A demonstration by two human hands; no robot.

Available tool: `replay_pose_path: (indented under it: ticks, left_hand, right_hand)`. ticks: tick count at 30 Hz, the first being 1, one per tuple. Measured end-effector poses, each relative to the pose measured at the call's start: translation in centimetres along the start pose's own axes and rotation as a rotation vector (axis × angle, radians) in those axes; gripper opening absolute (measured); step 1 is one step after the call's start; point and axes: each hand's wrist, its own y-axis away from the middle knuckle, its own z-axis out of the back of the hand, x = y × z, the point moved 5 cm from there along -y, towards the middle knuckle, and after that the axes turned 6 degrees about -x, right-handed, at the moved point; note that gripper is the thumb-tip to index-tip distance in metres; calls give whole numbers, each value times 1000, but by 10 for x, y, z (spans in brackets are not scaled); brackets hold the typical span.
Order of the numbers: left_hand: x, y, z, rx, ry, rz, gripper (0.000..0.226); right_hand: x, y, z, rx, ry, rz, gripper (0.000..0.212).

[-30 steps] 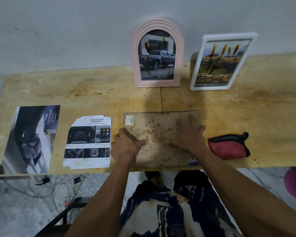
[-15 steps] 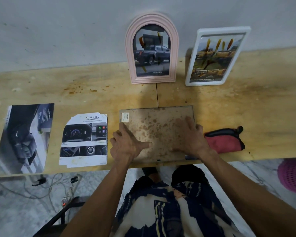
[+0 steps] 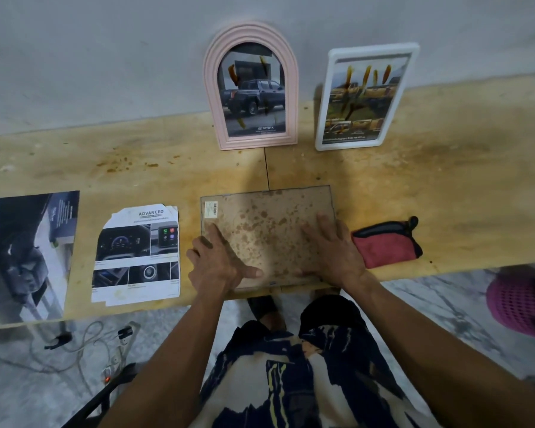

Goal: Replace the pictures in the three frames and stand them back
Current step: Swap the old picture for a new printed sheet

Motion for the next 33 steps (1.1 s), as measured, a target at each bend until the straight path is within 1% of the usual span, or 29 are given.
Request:
replay_pose_path:
  ticks: [3,5,12,14,17,19,20,23,24,26,29,31,33]
  left_hand:
    - [2,-1,-1,1,-1,1,157]
    - [3,-3,-2,3,-3,7,158]
    - [2,-3,0,7,-19,-4,157]
    - [5,-3,1,7,6,-22,156]
    - [11,-3,2,-50,66,-42,151]
    - [22,-6,0,-80,124,3,138]
    - [30,-8,0,-99,151,33,127]
    - [47,-10,2,-156,244,80,79]
    - [49,-9,3,-173,285,84,69]
    - [47,-4,4,-171,345,100,64]
    - [50,-3,-1,-110,445,201,64]
    - [53,-7,-6,-80,539,241,63]
    - [55,-8,-4,-100,575,253,57]
  right_hand:
    - [-4,9,0,-95,-85,-58,125]
    - [-5,16,-5,-130,-134,-96,127]
    - [-6,19,-15,-31,-67,-79,114]
    - [-5,22,-13,-37,-27,-80,112]
    - [2,31,-16,-103,-4,-83,104]
    - [5,38,-25,-139,-26,-100,97]
    - [6,39,-27,-148,-24,-106,92]
    - [7,40,-29,-170,29,-111,83]
    - [6,40,-28,-171,30,-109,82]
    - [6,40,-25,-163,1,-111,83]
    - [7,42,-23,-172,-68,-119,83]
    - [9,42,-19,-229,-175,-115,82]
    - [8,41,-12,-256,-329,-155,74]
